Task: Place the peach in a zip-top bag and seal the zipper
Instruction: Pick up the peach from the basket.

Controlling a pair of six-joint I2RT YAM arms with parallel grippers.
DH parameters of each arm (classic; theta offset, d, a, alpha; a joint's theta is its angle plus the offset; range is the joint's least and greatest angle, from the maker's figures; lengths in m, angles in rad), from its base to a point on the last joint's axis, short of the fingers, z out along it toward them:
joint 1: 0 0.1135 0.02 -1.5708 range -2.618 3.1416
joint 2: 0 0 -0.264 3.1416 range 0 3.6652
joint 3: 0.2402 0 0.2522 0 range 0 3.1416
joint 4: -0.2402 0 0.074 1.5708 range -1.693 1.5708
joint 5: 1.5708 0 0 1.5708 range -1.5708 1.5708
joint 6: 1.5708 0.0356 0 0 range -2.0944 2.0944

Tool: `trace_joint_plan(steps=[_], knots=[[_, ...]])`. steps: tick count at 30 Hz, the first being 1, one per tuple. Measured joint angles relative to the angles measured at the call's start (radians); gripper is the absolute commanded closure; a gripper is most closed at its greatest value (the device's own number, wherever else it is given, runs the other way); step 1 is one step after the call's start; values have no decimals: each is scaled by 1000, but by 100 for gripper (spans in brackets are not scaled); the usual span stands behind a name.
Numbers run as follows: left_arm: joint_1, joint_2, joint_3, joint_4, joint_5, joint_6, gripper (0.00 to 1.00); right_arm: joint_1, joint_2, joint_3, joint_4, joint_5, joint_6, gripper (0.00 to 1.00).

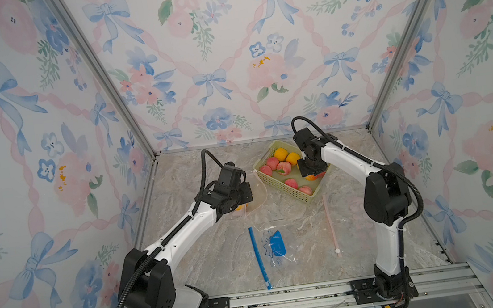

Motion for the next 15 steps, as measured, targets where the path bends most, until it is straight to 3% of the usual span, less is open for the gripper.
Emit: trace_joint_plan(steps=[15], knots=[[-6, 35, 0, 25, 23, -22, 100, 244, -268, -116, 223, -187, 55, 50]])
